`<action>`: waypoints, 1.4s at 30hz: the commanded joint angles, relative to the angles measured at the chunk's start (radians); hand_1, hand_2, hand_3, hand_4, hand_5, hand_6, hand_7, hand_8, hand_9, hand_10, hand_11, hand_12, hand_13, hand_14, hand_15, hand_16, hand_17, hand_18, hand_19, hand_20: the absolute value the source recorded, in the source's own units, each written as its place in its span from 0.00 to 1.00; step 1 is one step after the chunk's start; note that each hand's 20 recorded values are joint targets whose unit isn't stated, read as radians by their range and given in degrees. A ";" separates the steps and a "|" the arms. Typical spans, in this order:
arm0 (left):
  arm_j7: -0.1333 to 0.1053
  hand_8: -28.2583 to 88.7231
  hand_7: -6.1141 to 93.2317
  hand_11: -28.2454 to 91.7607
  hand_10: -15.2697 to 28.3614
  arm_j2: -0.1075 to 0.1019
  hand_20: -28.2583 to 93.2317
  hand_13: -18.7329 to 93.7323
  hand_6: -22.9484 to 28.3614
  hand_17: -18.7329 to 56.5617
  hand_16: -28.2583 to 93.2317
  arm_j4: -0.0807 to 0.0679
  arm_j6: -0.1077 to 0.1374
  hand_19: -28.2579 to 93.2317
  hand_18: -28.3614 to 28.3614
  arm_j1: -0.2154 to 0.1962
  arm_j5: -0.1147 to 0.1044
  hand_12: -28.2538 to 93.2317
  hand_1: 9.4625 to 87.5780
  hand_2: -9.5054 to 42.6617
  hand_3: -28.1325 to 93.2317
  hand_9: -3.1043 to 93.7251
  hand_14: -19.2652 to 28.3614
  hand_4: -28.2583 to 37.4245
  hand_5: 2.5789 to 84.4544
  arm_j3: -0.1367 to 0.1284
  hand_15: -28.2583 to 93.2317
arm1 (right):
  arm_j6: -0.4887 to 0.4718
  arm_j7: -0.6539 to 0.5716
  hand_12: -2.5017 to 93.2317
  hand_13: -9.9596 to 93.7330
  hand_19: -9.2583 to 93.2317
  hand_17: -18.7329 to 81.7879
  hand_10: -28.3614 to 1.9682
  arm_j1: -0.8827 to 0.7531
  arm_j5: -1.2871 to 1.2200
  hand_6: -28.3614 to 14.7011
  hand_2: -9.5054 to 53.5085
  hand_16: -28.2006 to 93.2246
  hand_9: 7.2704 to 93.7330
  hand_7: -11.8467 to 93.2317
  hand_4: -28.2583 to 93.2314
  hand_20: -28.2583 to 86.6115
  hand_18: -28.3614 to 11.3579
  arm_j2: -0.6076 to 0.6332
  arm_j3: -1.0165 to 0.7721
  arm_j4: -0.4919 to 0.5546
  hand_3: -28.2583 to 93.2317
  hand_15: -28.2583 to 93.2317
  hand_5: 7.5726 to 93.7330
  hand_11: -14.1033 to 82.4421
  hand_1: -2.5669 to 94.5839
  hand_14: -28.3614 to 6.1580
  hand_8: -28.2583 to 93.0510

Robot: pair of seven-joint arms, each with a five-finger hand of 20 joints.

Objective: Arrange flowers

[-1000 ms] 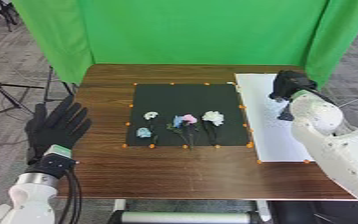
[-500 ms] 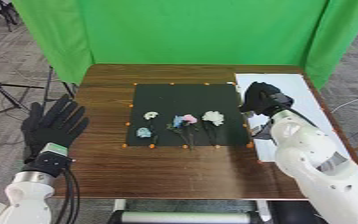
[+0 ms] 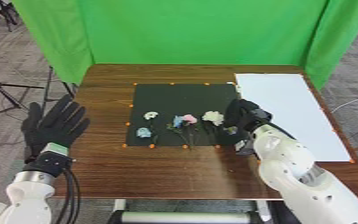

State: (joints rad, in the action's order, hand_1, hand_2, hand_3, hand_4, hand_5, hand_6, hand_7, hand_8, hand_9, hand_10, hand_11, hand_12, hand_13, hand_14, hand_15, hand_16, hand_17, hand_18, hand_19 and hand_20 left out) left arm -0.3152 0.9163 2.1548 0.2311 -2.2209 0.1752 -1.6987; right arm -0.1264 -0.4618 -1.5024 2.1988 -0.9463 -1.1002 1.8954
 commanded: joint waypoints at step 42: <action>0.019 0.16 0.13 0.34 0.63 -0.017 0.30 0.27 0.55 0.17 0.18 -0.031 -0.026 0.41 0.70 0.020 0.066 0.30 0.17 0.44 0.76 0.27 0.61 0.00 0.31 -0.066 0.38 | 0.230 0.408 0.13 0.37 0.50 0.33 0.43 -0.337 -1.057 0.59 0.30 0.32 0.35 0.23 0.01 0.38 0.25 -0.160 -0.525 0.096 0.87 0.42 0.37 0.21 0.13 0.35 0.14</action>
State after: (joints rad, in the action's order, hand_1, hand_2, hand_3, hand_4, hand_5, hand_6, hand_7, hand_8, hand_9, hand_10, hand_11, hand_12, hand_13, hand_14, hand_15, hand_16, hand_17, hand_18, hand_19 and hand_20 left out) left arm -0.2654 0.9052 2.1165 0.2068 -2.1773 0.2330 -1.7337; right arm 0.3012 -0.1880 -1.7517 1.5570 -1.0533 -1.5509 1.9855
